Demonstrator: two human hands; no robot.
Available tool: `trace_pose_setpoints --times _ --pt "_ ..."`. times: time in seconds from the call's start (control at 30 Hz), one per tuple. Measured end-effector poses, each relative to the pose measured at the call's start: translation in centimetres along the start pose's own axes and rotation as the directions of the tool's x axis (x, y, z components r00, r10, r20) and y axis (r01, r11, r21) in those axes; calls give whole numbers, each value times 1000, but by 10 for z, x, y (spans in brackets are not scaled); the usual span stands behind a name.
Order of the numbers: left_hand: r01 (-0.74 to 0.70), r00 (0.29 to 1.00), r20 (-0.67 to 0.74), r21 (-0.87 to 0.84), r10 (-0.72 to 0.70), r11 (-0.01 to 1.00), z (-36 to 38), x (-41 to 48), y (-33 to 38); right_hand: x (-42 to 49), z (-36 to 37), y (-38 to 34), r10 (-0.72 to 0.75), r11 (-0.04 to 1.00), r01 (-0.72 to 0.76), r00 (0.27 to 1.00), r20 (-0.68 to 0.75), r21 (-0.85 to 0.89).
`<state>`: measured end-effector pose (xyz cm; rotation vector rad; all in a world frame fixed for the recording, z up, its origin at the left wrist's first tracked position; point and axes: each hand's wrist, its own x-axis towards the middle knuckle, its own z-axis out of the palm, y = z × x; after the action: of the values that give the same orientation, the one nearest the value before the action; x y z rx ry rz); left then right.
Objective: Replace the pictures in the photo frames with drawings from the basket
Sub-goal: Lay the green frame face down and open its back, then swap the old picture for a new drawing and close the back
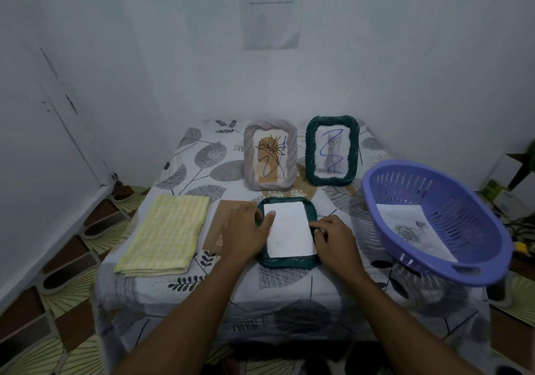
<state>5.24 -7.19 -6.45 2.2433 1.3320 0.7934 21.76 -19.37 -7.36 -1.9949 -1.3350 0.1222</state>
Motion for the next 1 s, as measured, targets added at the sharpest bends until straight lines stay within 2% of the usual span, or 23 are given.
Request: trace_pose_setpoints --times 0.13,0.27,0.67,1.0 --pt "51 996 74 26 -53 998 9 -4 6 0 0 1 -4 1000 4 1000 3 2" --pt "88 995 49 38 -90 995 13 -6 7 0 0 1 -12 1000 12 1000 -6 8" --pt "143 990 28 -123 -140 982 11 -6 9 0 0 0 -1 1000 1 1000 -4 30" --pt "164 986 -4 -179 -168 970 6 -7 14 -2 -1 -2 5 1000 -5 1000 3 14"
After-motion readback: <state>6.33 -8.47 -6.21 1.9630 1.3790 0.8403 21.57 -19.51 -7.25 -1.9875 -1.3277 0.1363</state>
